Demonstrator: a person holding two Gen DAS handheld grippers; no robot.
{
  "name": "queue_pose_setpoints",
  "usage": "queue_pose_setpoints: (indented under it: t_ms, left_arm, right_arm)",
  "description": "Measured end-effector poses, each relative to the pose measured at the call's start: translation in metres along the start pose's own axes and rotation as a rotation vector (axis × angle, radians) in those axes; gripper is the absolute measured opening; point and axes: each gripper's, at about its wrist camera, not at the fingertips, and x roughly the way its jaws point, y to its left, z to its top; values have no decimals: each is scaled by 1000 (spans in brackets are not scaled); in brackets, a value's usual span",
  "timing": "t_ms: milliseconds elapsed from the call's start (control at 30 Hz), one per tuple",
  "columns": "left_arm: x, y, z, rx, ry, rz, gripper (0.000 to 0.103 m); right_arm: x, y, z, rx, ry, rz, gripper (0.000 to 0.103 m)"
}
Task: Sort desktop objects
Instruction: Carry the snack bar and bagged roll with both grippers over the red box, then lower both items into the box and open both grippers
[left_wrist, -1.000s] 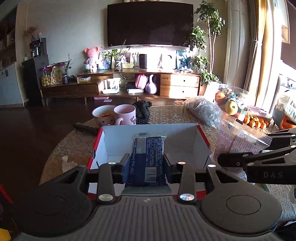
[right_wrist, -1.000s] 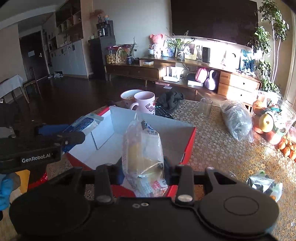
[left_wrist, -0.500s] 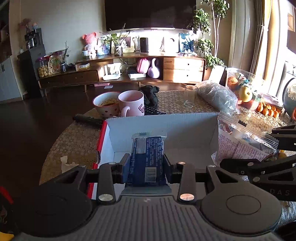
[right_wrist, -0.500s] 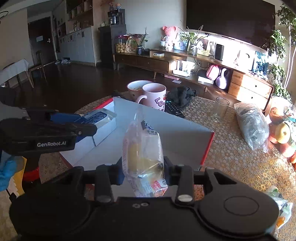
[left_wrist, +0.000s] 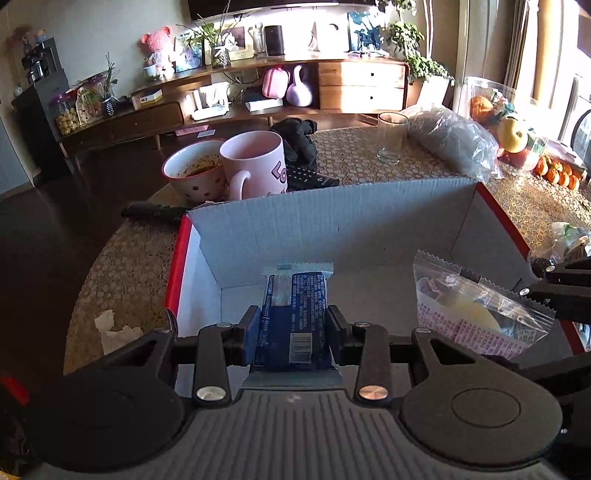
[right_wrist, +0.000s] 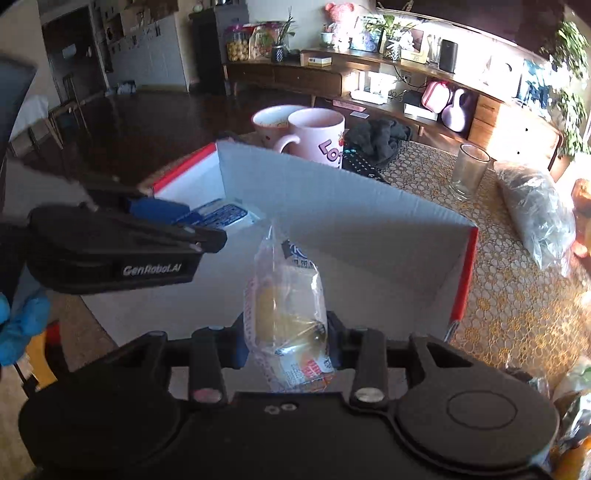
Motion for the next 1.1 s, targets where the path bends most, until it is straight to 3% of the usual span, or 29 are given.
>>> queue_pose_setpoints:
  t_ms: [233, 633, 967, 1100]
  left_arm:
    - [26, -1, 6, 12, 56, 3, 36]
    - [60, -2, 10, 30, 183, 5, 36]
    - [76, -10, 8, 74, 324, 27, 38]
    - [80, -14, 6, 97, 373, 38, 40]
  right_arm:
    - [30, -2, -2, -23, 77, -20, 39]
    - [45, 3, 5, -44, 180, -29, 39]
    - [45, 5, 4, -45, 185, -28, 42]
    - [40, 7, 1, -65, 171, -27, 52]
